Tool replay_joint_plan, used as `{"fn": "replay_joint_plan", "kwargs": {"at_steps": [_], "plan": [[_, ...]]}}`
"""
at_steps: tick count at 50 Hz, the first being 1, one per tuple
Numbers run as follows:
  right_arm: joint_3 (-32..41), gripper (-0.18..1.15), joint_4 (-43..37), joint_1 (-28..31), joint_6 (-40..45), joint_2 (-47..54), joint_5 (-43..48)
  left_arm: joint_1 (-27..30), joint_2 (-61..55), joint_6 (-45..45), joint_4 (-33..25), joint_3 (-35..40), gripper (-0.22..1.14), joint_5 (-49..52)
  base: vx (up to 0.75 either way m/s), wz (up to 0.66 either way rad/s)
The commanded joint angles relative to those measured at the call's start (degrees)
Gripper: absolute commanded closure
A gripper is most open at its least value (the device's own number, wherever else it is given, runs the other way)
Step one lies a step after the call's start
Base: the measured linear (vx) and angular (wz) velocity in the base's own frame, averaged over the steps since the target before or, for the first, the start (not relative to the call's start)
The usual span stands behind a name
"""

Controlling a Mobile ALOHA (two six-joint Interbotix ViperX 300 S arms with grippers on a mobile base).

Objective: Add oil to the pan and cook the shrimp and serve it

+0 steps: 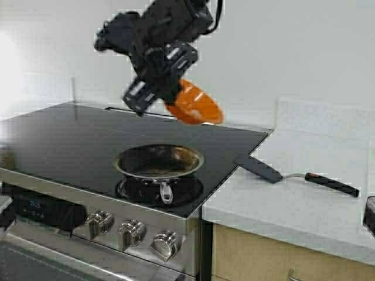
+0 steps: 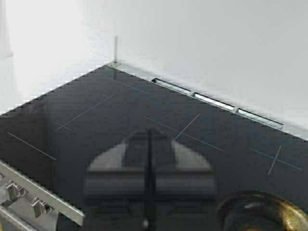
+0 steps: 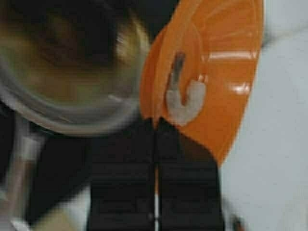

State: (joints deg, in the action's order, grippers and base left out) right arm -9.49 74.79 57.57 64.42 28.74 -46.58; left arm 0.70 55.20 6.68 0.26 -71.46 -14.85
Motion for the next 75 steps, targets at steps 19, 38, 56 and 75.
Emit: {"fn": "replay_joint_plan", "kwargs": {"at_steps": [19,38,56,75], "plan": [[2.72,0.92,-15.73,-13.1,0.88,-4.75,43.68,0.09,-0.09,0.0,0.18,0.97,0.89,-0.35,0.0,0.0],[-6.42,0.92,-28.12,-28.39,4.66,-0.97,83.06,0.09,-0.09,-0.09,0.09,0.88,0.89,-0.26,0.0,0.0],[-3.69,0.91,-28.3,-33.49,20.3,15.29,111.8,0.09,-0.44,-0.35,0.18,0.79,0.89,-0.09,0.0,0.0],[-3.43,0.91,-29.62,-34.89,20.21,15.47,112.68,0.09,-0.44,-0.35,0.18,0.79,0.89,0.0,0.0,0.0]]}}
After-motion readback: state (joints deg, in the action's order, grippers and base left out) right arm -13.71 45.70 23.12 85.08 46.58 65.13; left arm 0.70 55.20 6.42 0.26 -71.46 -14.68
